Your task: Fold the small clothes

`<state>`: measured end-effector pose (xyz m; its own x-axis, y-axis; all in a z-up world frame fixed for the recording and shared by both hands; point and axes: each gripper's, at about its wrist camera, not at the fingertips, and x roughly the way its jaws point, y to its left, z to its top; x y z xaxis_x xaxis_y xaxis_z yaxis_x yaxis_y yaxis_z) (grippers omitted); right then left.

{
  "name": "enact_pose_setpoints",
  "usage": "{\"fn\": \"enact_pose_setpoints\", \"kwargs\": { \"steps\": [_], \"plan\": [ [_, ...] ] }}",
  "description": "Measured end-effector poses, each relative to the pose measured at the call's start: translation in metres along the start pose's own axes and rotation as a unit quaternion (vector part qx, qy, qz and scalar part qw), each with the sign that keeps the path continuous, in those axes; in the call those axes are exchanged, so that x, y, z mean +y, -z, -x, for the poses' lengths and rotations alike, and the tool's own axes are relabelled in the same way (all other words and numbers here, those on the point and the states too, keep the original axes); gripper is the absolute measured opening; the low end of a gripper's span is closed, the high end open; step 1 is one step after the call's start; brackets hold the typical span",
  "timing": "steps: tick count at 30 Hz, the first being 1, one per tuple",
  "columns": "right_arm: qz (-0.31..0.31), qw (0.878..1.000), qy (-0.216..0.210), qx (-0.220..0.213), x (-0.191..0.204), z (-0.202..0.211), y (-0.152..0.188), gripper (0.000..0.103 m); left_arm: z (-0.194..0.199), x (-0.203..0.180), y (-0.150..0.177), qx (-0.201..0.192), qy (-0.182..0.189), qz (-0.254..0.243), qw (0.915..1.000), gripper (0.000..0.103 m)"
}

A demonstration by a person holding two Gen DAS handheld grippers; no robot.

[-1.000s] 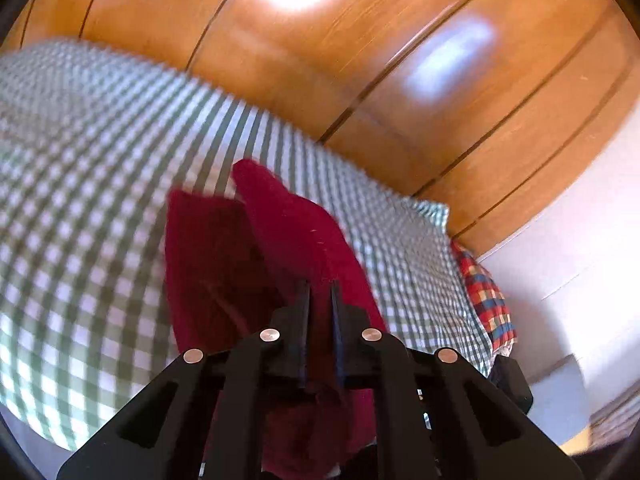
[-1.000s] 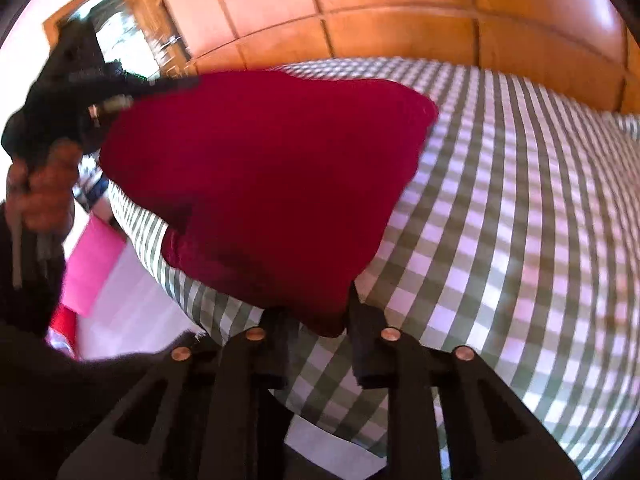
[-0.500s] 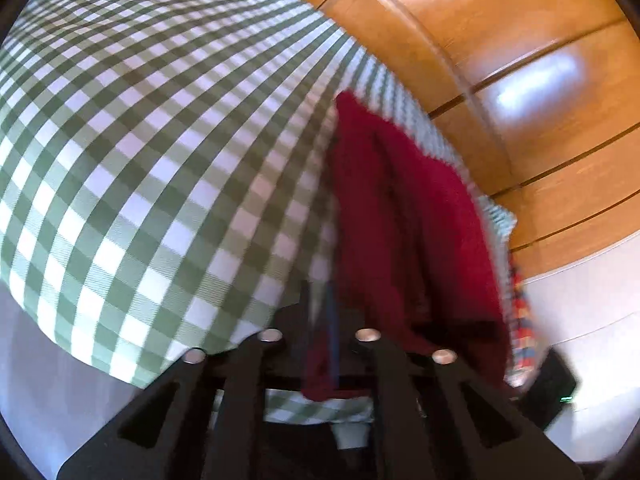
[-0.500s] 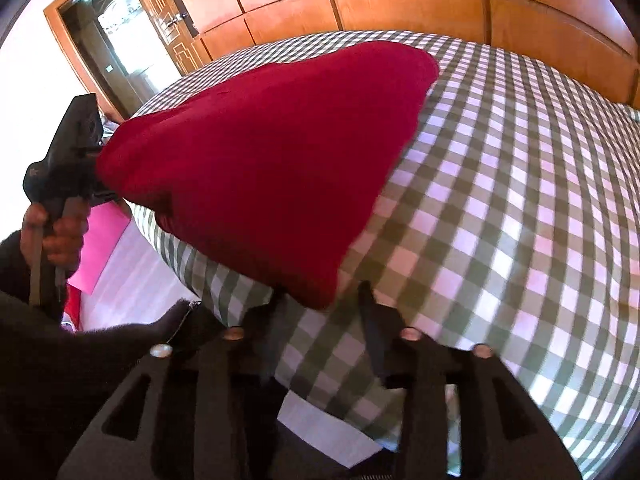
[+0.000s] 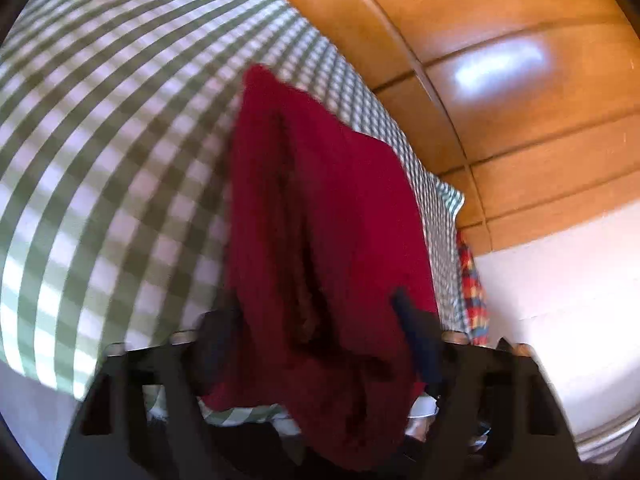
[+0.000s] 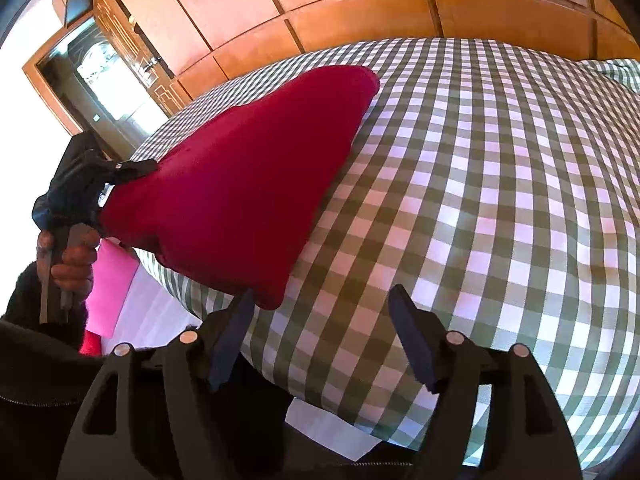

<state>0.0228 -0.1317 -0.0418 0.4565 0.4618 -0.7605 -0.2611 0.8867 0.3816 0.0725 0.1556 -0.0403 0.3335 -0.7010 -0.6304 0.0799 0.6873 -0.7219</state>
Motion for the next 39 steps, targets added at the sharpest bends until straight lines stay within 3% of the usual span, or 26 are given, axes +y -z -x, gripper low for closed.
{"fn": "enact_pose_setpoints", "kwargs": {
  "steps": [2,7,9,13,15,21,26,27,28,30,31,33,37,39],
  "plan": [
    [0.001,1.000,0.003,-0.001,-0.001,0.001,-0.001,0.070,0.000,-0.025,-0.001,-0.024,-0.036,-0.067,0.9968,0.029],
    [0.004,1.000,0.012,-0.010,0.004,0.004,-0.011,0.070,0.026,-0.062,0.004,-0.096,-0.028,-0.164,0.9814,0.024],
    [-0.005,1.000,0.006,-0.011,0.001,0.005,-0.015,0.070,0.028,-0.047,0.010,-0.095,-0.037,-0.157,0.9822,0.024],
    [-0.056,0.998,-0.025,-0.007,-0.014,0.000,-0.026,0.071,0.013,0.017,0.020,-0.064,-0.069,-0.088,0.9917,0.023],
    [-0.076,0.996,-0.047,-0.012,-0.018,-0.001,-0.033,0.072,0.015,0.035,0.024,-0.063,-0.048,-0.059,0.9951,0.023],
    [-0.124,0.987,-0.100,-0.018,-0.024,-0.018,-0.071,0.078,0.012,0.016,0.022,-0.066,-0.061,-0.099,0.9910,0.024],
    [-0.145,0.980,-0.138,0.009,-0.018,-0.060,-0.103,0.083,0.008,0.013,0.020,-0.070,-0.071,-0.107,0.9893,0.024],
    [-0.147,0.977,-0.151,0.016,-0.016,-0.070,-0.107,0.080,0.007,0.012,0.020,-0.071,-0.075,-0.111,0.9884,0.024],
    [-0.145,0.977,-0.155,0.019,-0.013,-0.075,-0.109,0.064,0.007,0.013,0.020,-0.072,-0.078,-0.115,0.9877,0.024],
    [-0.132,0.981,-0.141,0.016,-0.006,-0.076,-0.112,0.049,0.007,0.012,0.020,-0.072,-0.081,-0.120,0.9867,0.024],
    [-0.119,0.984,-0.134,0.010,-0.001,-0.069,-0.113,0.037,0.006,0.009,0.017,-0.073,-0.082,-0.124,0.9861,0.024],
    [-0.103,0.987,-0.121,0.001,0.006,-0.055,-0.114,0.028,0.006,0.001,0.013,-0.075,-0.081,-0.138,0.9843,0.024],
    [-0.076,0.994,-0.079,-0.014,0.001,-0.016,-0.098,0.026,-0.006,-0.021,0.009,-0.063,-0.052,-0.164,0.9832,0.024],
    [-0.096,0.994,-0.051,-0.008,-0.019,-0.006,-0.080,0.026,-0.030,-0.036,0.013,-0.035,-0.041,-0.181,0.9820,0.024]
  ]
}}
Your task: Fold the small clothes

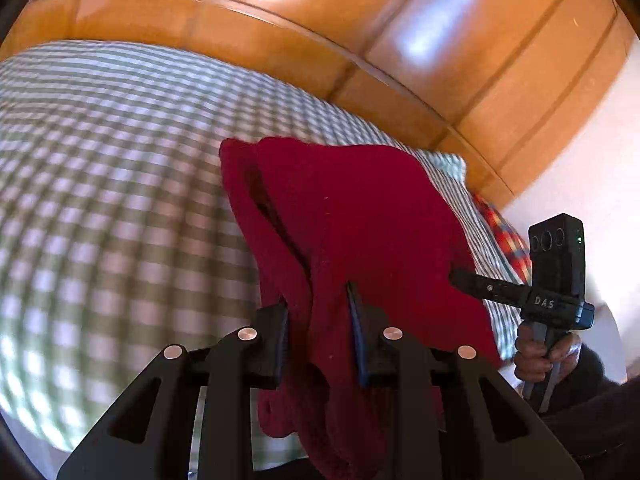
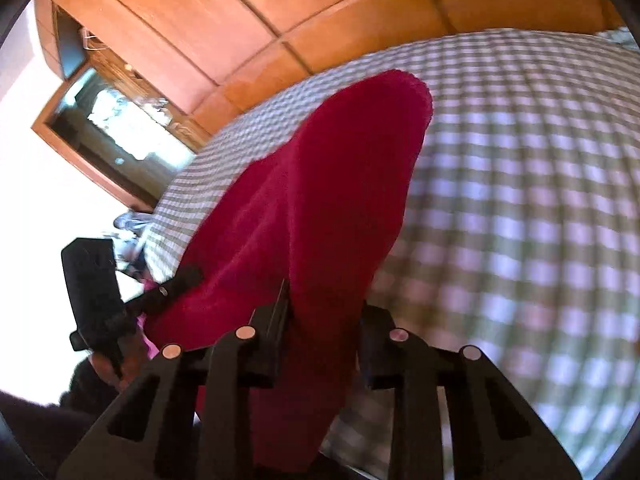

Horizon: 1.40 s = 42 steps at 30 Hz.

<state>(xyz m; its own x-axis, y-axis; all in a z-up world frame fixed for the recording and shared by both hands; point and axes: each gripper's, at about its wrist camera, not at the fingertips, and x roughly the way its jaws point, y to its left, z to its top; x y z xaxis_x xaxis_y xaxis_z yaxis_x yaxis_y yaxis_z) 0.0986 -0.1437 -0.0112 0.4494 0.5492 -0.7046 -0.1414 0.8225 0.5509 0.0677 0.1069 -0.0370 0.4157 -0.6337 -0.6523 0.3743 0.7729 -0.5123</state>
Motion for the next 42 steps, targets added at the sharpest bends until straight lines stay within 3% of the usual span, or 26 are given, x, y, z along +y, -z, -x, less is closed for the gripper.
{"fn": "enact_pose_setpoints", "kwargs": {
  "steps": [4,8,13,18,23,28,33,42],
  "plan": [
    [-0.033,0.999,0.030,-0.020,-0.032,0.018,0.020,0.018,-0.032,-0.031,-0.001,0.015,-0.013,-0.052,0.9984,0.028],
    [-0.039,0.998,0.040,-0.018,-0.034,0.014,0.022,0.019,-0.040,-0.041,-0.009,0.021,-0.031,-0.068,0.9970,0.031],
    [-0.048,0.997,0.050,-0.019,-0.033,0.004,0.015,0.053,-0.032,-0.049,-0.010,0.021,-0.066,-0.090,0.9935,0.031],
    [-0.058,0.997,0.052,-0.023,-0.050,0.013,0.014,0.063,-0.031,-0.051,-0.010,0.017,-0.082,-0.103,0.9911,0.031],
    [-0.053,0.997,0.043,-0.025,-0.043,0.028,0.013,0.066,-0.030,-0.051,-0.007,0.013,-0.092,-0.110,0.9896,0.031],
    [-0.008,1.000,0.014,-0.012,-0.007,0.034,0.011,0.078,-0.028,-0.053,-0.002,0.006,-0.105,-0.115,0.9879,0.036],
    [0.029,0.999,0.024,0.012,0.013,0.013,0.017,0.083,-0.028,-0.054,0.000,0.004,-0.113,-0.117,0.9866,0.036],
    [0.034,0.999,0.022,0.027,0.021,-0.004,0.022,0.090,-0.014,-0.042,-0.001,-0.011,-0.134,-0.104,0.9855,0.067]
  ]
}}
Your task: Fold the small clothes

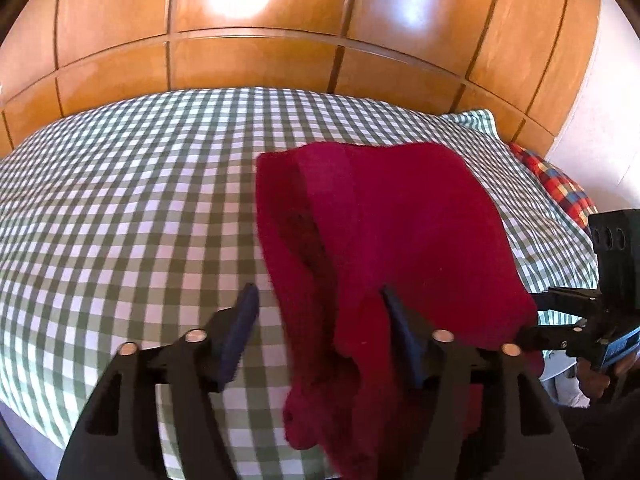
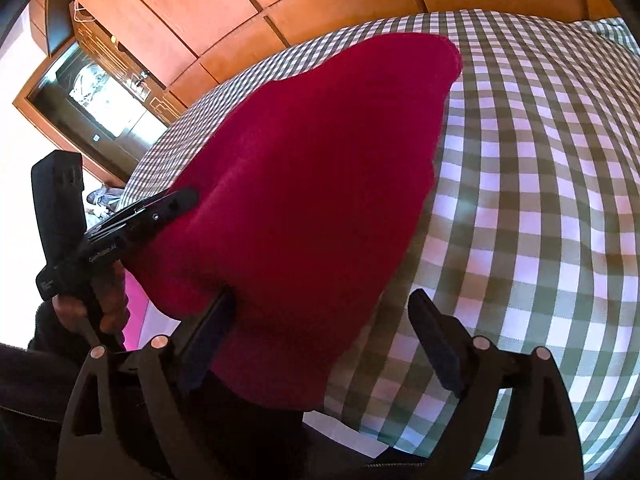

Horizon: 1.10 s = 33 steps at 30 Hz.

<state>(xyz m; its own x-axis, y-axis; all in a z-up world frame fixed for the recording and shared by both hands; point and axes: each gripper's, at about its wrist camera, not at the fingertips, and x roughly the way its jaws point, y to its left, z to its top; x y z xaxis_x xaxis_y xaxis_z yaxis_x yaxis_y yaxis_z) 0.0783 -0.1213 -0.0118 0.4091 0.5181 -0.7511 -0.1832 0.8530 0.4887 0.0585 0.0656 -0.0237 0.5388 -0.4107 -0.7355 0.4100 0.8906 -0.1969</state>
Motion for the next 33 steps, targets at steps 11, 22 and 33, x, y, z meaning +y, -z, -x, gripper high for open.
{"fn": "enact_pose_setpoints", "kwargs": {
  "steps": [11,22,33],
  "plan": [
    [-0.106,0.990,-0.057,-0.073,-0.048,0.013,-0.047,0.090,-0.022,0.054,-0.037,0.021,0.115,0.166,0.9792,0.081],
    [-0.136,0.980,-0.141,-0.024,-0.040,-0.062,-0.054,0.066,-0.090,0.061,-0.028,0.087,0.252,0.162,0.9500,0.061],
    [-0.102,0.985,-0.119,-0.074,-0.042,-0.014,-0.064,0.036,-0.085,0.011,-0.060,0.068,0.306,0.130,0.9408,0.040]
  ]
}}
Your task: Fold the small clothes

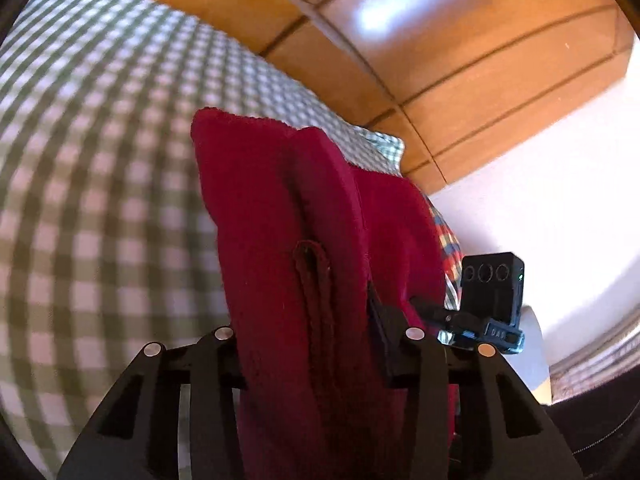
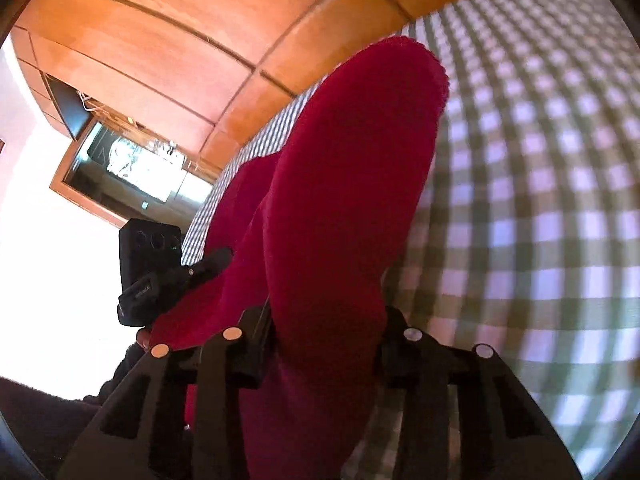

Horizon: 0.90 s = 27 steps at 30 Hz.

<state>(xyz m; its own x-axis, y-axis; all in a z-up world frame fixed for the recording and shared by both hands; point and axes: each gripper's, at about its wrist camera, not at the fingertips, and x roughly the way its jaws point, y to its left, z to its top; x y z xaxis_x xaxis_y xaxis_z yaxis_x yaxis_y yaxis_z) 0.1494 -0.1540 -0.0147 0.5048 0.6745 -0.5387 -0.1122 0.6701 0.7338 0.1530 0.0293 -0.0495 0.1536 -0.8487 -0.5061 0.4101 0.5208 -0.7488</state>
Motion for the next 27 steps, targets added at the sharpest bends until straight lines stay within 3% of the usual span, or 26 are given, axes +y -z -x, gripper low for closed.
{"fn": "enact_pose_setpoints", "kwargs": {
  "steps": [5,12,15,18,23,26,27],
  "plan": [
    [-0.002,0.997,0.049,-0.058,-0.022,0.061,-0.007,0.036,-0.065,-0.044,-0.027,0.032,0.025,-0.033,0.9986,0.040],
    [-0.023,0.979,0.133,-0.150,-0.068,0.150,-0.034,0.036,-0.193,-0.133,-0.087,0.070,0.035,-0.111,0.9907,0.040],
    [-0.032,0.970,0.169,-0.174,-0.094,0.175,-0.049,0.037,-0.250,-0.169,-0.112,0.081,0.019,-0.144,0.9862,0.040],
    [-0.046,0.962,0.202,-0.180,-0.121,0.186,-0.054,0.038,-0.293,-0.188,-0.116,0.095,-0.007,-0.168,0.9812,0.040],
    [-0.085,0.951,0.254,-0.154,-0.176,0.186,-0.049,0.042,-0.363,-0.195,-0.110,0.133,-0.078,-0.208,0.9659,0.041],
    [-0.106,0.947,0.254,-0.168,-0.192,0.186,-0.037,0.057,-0.372,-0.177,-0.116,0.134,-0.088,-0.196,0.9673,0.052],
    [-0.110,0.943,0.263,-0.172,-0.191,0.189,-0.036,0.070,-0.370,-0.177,-0.118,0.134,-0.090,-0.193,0.9678,0.053]
  ]
}}
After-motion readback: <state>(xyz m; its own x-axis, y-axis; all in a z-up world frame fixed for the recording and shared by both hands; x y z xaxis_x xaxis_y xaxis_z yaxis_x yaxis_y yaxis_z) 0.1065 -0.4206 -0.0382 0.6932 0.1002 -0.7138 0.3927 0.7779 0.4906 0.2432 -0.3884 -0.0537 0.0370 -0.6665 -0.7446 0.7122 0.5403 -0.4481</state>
